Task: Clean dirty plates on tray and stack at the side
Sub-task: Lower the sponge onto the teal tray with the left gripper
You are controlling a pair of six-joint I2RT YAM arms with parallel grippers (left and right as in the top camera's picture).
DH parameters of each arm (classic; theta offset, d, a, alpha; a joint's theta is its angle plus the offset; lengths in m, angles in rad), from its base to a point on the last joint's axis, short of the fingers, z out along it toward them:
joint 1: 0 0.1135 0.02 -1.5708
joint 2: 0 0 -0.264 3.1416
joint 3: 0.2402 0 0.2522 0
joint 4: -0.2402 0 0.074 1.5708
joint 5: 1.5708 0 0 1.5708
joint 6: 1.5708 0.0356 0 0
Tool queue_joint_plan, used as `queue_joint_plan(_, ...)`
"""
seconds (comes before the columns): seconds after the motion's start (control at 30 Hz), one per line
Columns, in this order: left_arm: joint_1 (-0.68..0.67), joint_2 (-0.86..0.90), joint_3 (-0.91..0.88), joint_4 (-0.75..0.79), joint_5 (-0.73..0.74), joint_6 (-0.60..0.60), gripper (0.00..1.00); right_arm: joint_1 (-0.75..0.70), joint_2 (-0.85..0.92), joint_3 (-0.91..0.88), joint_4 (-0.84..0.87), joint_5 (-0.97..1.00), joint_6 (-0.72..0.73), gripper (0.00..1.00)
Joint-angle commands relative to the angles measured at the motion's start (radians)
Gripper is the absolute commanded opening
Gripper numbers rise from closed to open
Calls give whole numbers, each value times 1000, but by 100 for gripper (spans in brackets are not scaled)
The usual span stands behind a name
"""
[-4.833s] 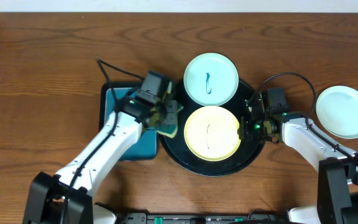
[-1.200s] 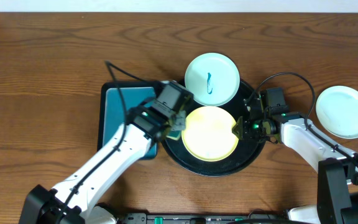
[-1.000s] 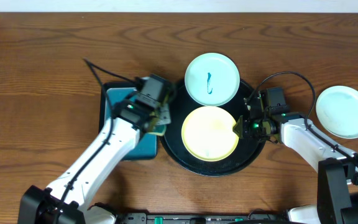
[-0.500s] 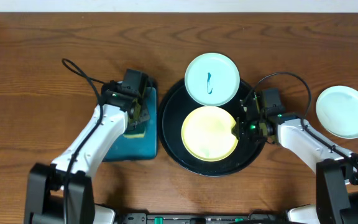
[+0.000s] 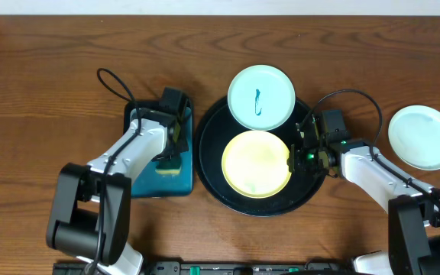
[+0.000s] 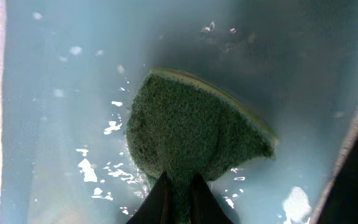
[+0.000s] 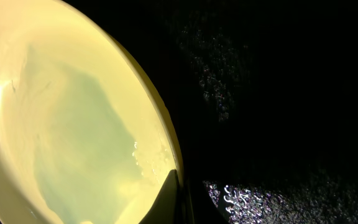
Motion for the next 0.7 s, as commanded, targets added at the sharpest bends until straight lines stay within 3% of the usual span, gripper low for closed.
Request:
queue_joint_plan(0.0, 5, 77, -14, 6, 10, 26, 8, 7, -2, -3, 0, -8, 13, 1)
queue_joint_plan(0.37, 6, 125, -3, -8, 24, 56, 8, 7, -2, -3, 0, -8, 13, 1)
queue_joint_plan(0.57, 8, 8, 51, -35, 67, 196, 8, 7, -2, -3, -1, -8, 13, 1)
queue_joint_plan(0.67, 16, -80, 53, -21, 58, 211, 7, 7, -2, -3, 0, -8, 13, 1)
